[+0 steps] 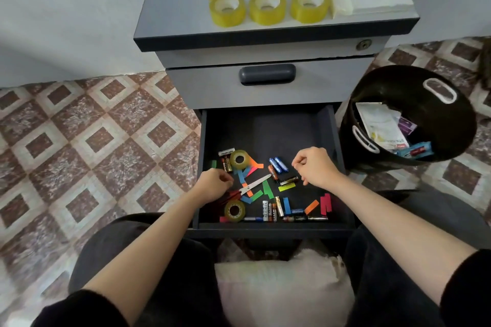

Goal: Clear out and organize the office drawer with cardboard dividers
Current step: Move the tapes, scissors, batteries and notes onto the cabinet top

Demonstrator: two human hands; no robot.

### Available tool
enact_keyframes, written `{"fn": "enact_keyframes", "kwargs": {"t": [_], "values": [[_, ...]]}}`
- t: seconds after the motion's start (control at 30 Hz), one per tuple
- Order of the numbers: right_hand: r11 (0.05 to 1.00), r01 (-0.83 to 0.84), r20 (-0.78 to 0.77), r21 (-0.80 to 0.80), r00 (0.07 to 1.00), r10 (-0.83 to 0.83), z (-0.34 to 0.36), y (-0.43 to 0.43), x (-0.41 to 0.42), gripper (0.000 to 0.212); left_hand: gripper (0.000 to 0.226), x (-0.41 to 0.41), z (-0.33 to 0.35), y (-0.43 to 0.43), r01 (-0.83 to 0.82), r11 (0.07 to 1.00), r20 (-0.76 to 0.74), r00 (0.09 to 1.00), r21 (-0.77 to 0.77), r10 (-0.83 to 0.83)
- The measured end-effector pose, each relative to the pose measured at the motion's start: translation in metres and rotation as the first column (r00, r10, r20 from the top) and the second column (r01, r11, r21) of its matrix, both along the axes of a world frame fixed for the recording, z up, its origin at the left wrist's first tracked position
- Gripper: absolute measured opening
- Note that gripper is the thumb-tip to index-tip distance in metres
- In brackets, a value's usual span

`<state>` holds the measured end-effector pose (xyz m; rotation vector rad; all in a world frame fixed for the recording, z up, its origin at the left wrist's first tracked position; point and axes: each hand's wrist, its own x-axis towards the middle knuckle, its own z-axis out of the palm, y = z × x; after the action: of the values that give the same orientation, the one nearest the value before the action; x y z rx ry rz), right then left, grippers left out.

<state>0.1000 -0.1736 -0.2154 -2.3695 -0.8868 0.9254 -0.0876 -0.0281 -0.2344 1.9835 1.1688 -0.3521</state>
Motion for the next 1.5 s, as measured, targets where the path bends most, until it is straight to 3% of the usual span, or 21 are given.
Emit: {"fn": "enact_keyframes", "kwargs": {"t": [0.13, 0.4, 0.63, 0.83, 0.97, 1.1, 1.27, 1.33, 1.4, 1.5], "values": [[0.996, -0.049, -0.014, -0.069, 0.999, 0.048, -0.012, 0.002, 0.001, 0.016, 0.023, 0.0, -0.019, 0.001, 0.166, 0.986, -0.143, 0.976, 0.014, -0.162], [0.976, -0.168, -0.067, -0.14, 0.985, 0.16, -0.023, 0.009, -0.01, 0.012, 0.036, -0.001, -0.048, -0.001, 0.488, 0.865, -0.363, 0.832, 0.118, -0.419], [0.971, -0.168, -0.064, -0.172, 0.985, 0.159, -0.028, 0.01, -0.011, 0.012, 0.03, 0.007, -0.058, 0.002, 0.462, 0.88, -0.368, 0.842, 0.111, -0.395], [0.974, -0.147, -0.055, -0.173, 0.989, 0.14, -0.035, 0.012, -0.011, 0.011, 0.022, 0.012, -0.062, 0.001, 0.57, 0.804, -0.433, 0.776, 0.172, -0.458], [0.977, -0.129, -0.056, -0.172, 0.991, 0.121, -0.039, 0.013, -0.009, 0.011, 0.02, 0.019, -0.067, 0.0, 0.46, 0.861, -0.296, 0.871, 0.218, -0.391], [0.976, -0.134, -0.066, -0.172, 0.99, 0.125, -0.042, 0.018, -0.01, 0.011, 0.019, 0.032, -0.077, -0.008, 0.233, 0.971, -0.085, 0.97, 0.054, -0.228], [0.976, -0.134, -0.082, -0.169, 0.989, 0.122, -0.044, 0.022, -0.011, 0.013, 0.021, 0.035, -0.073, -0.006, 0.087, 0.989, 0.03, 0.996, -0.119, -0.083], [0.977, -0.132, -0.095, -0.166, 0.989, 0.117, -0.044, 0.022, -0.012, 0.012, 0.022, 0.035, -0.069, 0.0, 0.039, 0.993, 0.06, 0.997, 0.108, -0.046], [0.978, -0.137, -0.109, -0.157, 0.987, 0.121, -0.044, 0.023, -0.013, 0.013, 0.024, 0.037, -0.066, 0.007, 0.018, 0.936, 0.059, 0.997, 0.351, -0.041], [0.978, -0.141, -0.12, -0.155, 0.985, 0.123, -0.044, 0.024, -0.016, 0.013, 0.034, 0.039, -0.068, 0.013, 0.107, 0.907, -0.054, 0.994, 0.408, -0.093]]}}
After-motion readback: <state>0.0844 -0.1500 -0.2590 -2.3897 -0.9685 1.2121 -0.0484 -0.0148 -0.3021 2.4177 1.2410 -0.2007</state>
